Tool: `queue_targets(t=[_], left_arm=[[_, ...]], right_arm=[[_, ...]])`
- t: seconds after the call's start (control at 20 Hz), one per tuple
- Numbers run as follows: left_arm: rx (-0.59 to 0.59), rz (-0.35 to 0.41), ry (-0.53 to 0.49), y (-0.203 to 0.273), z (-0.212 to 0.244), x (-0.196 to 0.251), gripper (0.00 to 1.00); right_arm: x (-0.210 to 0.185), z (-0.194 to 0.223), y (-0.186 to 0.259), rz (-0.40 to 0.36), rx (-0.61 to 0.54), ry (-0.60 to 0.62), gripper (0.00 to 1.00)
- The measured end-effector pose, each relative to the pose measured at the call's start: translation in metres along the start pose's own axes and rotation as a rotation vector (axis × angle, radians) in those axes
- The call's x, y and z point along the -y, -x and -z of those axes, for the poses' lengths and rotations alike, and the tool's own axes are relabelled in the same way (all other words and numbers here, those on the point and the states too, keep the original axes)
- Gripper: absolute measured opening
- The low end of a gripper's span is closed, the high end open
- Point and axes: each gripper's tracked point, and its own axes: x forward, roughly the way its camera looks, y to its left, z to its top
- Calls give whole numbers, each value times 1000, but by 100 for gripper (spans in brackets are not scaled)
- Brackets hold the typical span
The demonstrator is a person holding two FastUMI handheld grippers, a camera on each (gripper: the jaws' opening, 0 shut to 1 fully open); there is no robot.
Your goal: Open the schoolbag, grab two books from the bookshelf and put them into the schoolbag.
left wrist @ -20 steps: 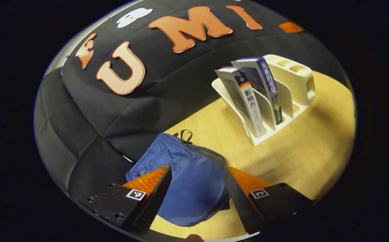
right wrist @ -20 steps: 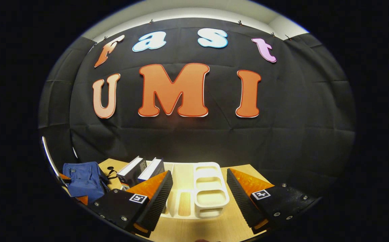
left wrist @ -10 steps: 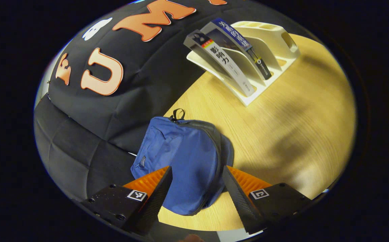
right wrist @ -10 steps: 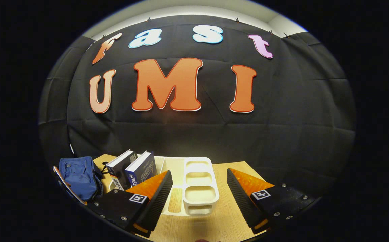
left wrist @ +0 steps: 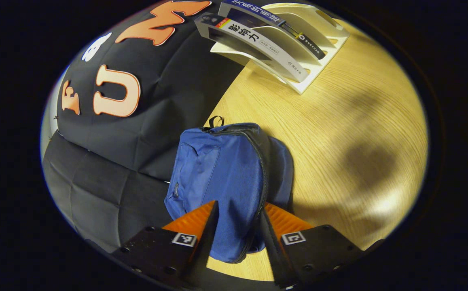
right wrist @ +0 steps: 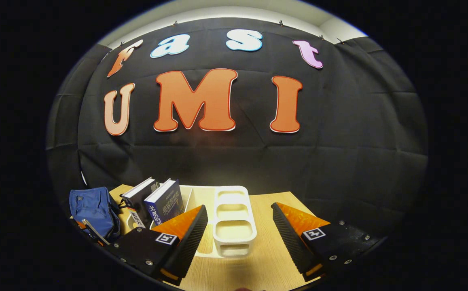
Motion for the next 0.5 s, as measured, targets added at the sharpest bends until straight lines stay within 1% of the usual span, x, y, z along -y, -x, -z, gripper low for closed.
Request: queue_targets(t=[0.05, 0.1, 0.15, 0.25, 0.5], left_arm=[[-1, 14, 8, -1, -2, 3, 54], [-5, 21, 14, -1, -1, 3, 53], [-7, 23, 20, -2, -2, 2, 43], [-16, 49, 55, 3, -2, -2, 13], [-13, 126, 190, 11, -20, -34, 4]], right_arm=[[0, -1, 1, 4, 1, 1, 97], [0, 0, 1, 5, 0, 0, 97], [-1, 0, 2, 2, -1, 0, 96], [-5, 0, 2, -2, -3, 1, 96], [-24, -4, 0, -31, -3, 2, 97]])
